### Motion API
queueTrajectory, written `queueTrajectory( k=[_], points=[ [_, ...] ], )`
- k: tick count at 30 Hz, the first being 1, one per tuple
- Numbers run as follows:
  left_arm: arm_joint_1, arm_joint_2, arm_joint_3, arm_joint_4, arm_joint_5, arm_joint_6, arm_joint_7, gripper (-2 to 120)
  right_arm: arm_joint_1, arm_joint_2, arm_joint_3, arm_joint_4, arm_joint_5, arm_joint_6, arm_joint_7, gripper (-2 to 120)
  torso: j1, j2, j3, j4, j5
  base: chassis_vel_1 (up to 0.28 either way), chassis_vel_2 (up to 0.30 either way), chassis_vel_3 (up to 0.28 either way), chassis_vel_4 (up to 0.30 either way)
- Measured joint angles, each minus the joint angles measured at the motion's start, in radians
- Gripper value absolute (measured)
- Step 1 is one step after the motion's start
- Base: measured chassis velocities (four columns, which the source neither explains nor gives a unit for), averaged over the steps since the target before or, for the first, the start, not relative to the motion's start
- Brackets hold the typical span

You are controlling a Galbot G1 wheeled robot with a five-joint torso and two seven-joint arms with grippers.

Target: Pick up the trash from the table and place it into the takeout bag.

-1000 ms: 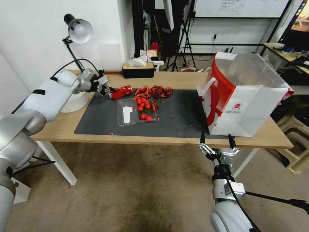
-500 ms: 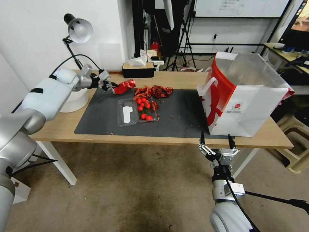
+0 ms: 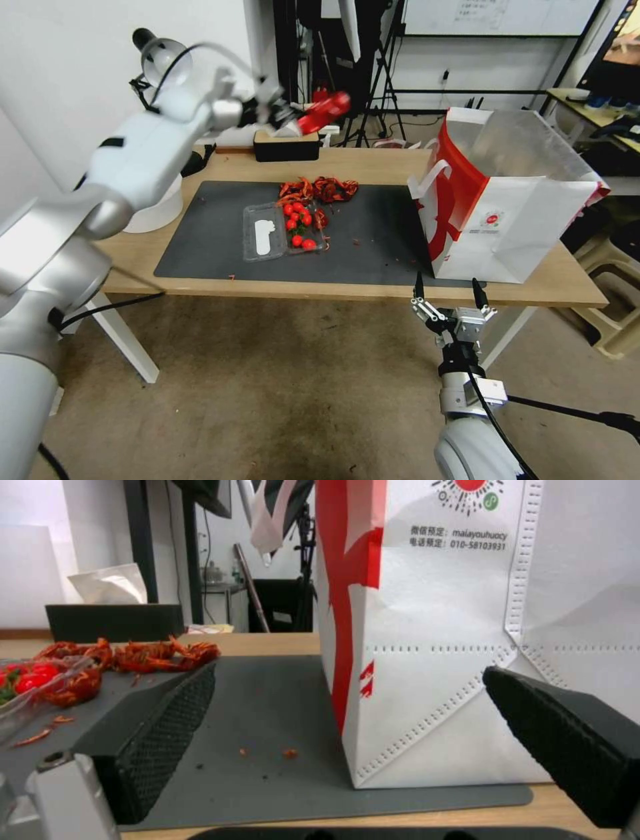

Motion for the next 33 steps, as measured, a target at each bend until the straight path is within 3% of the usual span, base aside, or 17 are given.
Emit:
queueTrajectory(
  k=[5, 11, 16, 21, 28, 33],
  points=[
    [-0.054, -0.063, 0.064, -0.112, -0.09, 0.029, -0.035, 0, 0.0, 0.002, 0.001, -0.001, 0.0, 0.0, 0.001, 100, 0.0, 0.0, 0.0, 0.0002, 0.0001, 0.0, 0.0, 0.0, 0.0],
    [-0.085, -0.128, 0.111, -0.165, -0.131, 0.047, -0.062, 0, -0.002, 0.004, 0.003, 0.001, 0.0, 0.001, 0.002, 100, 0.0, 0.0, 0.0, 0.0004, -0.0001, 0.0, 0.0, 0.0, 0.0],
    [-0.106, -0.258, 0.144, -0.133, -0.142, 0.045, -0.068, 0, -0.007, 0.005, 0.009, 0.007, 0.001, 0.002, 0.005, 100, 0.0, 0.0, 0.0, 0.0, 0.0001, 0.0, 0.0, 0.0, 0.0],
    [-0.105, -0.343, 0.156, -0.089, -0.128, 0.031, -0.068, 0, -0.01, 0.005, 0.015, 0.009, 0.003, 0.003, 0.007, 100, 0.0, 0.0, 0.0, 0.0, 0.0001, 0.0, 0.0, 0.0, 0.0],
    [-0.09, -0.373, 0.194, -0.015, -0.079, -0.002, -0.066, 0, -0.009, 0.006, 0.017, 0.01, 0.005, 0.006, 0.008, 100, 0.0, 0.0, 0.0, 0.0004, -0.0004, 0.0, 0.0, 0.0, 0.0],
    [-0.083, -0.371, 0.195, 0.006, -0.058, -0.012, -0.068, 17, -0.008, 0.006, 0.017, 0.01, 0.005, 0.007, 0.008, 100, 0.0, 0.0, 0.0, 0.0004, -0.0004, 0.0, 0.0, 0.0, 0.0]
  ],
)
